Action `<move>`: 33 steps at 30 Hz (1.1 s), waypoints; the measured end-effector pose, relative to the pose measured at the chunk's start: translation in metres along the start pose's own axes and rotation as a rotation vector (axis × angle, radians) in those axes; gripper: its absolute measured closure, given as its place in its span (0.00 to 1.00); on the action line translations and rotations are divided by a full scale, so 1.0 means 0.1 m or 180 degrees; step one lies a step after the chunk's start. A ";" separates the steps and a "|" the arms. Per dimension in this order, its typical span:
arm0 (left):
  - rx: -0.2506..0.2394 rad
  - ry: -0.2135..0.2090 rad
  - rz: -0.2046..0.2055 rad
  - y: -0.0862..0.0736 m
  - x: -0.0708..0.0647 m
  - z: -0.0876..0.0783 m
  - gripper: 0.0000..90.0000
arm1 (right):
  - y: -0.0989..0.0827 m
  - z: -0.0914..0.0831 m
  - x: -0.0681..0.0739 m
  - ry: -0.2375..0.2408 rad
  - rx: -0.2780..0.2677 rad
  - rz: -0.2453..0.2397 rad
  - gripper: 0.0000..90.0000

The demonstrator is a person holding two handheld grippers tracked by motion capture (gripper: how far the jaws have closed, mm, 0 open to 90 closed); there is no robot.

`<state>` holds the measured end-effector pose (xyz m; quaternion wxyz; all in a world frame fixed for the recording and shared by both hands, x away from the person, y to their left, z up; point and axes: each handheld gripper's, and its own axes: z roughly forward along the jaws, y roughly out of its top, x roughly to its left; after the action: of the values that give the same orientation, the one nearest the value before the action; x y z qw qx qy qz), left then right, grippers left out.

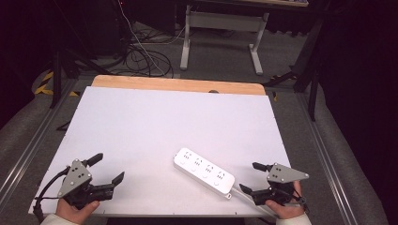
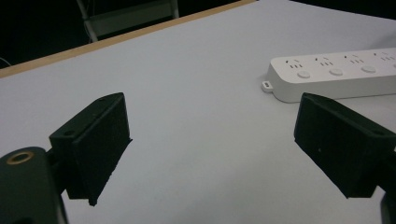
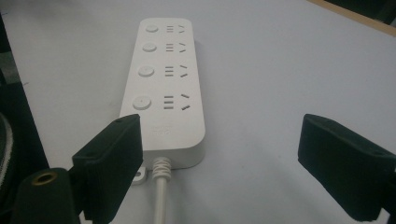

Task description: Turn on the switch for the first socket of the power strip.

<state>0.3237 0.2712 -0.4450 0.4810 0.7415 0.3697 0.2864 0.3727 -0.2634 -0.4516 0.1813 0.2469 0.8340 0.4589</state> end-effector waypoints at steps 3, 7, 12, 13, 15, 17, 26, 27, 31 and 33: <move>-0.0011 -0.0007 -0.0027 0.00 0.00 0.00 0.13 | 0.01 -0.01 0.00 -0.0009 -0.0021 0.0003 0.16; -0.0016 0.0022 0.0008 0.00 -0.01 0.00 0.13 | 0.01 -0.02 0.01 -0.0011 -0.0040 0.0001 0.17; -0.0015 0.0024 0.0039 0.00 -0.01 -0.01 0.13 | 0.02 -0.03 0.01 -0.0020 -0.0033 -0.0023 0.17; -0.0016 0.0026 0.0049 0.00 -0.01 -0.01 0.13 | 0.02 -0.03 0.01 -0.0027 -0.0036 -0.0026 0.17; -0.0021 0.0032 0.0049 0.00 -0.02 -0.01 0.13 | 0.03 -0.03 0.02 -0.0036 -0.0027 -0.0034 0.17; -0.0027 0.0040 0.0058 0.00 -0.02 -0.01 0.13 | 0.03 -0.03 0.02 -0.0031 -0.0017 -0.0036 0.18; -0.0019 0.0047 0.0069 0.00 -0.01 -0.01 0.13 | 0.07 -0.06 0.00 -0.0076 -0.0025 -0.0007 0.21; -0.0020 0.0054 0.0063 0.00 -0.01 -0.01 0.13 | 0.09 -0.06 -0.01 -0.0071 -0.0061 0.0020 0.23; -0.0018 0.0049 0.0047 0.00 -0.02 -0.01 0.13 | 0.13 -0.06 0.00 -0.0061 -0.0060 0.0005 0.24; -0.0024 0.0050 0.0018 0.00 -0.03 0.00 0.13 | 0.17 -0.06 0.00 -0.0046 -0.0066 -0.0015 0.25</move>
<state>0.3220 0.2693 -0.4452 0.4801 0.7385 0.3703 0.2950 0.3736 -0.2596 -0.4342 0.1909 0.2463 0.8284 0.4654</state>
